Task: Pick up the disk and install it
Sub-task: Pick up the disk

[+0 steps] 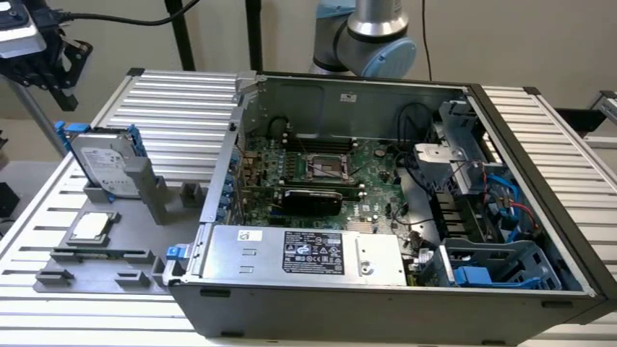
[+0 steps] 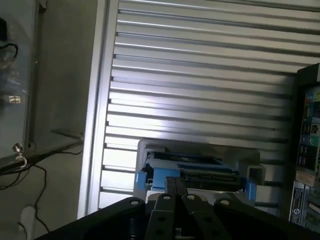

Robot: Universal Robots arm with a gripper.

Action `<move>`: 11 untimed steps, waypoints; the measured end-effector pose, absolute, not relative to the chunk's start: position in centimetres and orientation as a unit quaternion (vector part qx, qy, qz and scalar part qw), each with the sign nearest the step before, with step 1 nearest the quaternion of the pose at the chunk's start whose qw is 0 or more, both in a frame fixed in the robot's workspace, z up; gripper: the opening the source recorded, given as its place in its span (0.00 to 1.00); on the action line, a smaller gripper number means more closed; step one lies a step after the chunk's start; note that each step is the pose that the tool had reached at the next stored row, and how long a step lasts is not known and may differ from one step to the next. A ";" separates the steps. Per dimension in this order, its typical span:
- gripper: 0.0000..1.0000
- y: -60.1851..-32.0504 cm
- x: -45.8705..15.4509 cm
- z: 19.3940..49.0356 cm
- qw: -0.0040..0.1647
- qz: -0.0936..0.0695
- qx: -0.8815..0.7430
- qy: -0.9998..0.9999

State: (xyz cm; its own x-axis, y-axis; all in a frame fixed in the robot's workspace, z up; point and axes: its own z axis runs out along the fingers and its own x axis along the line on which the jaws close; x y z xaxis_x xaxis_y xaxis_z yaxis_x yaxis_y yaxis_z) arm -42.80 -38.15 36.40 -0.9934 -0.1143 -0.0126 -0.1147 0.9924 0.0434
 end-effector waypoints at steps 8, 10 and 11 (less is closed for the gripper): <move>0.00 -38.2 -42.8 36.3 0.003 0.022 -0.130 0.991; 0.00 -38.2 -42.8 36.2 0.003 0.022 -0.148 0.989; 0.00 -38.2 -42.8 36.2 0.003 0.022 -0.157 0.987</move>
State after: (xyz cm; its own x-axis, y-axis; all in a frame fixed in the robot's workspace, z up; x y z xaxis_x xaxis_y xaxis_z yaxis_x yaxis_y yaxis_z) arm -42.80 -38.15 36.23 -0.9505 -0.3104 -0.0127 -0.3106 0.9495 0.0434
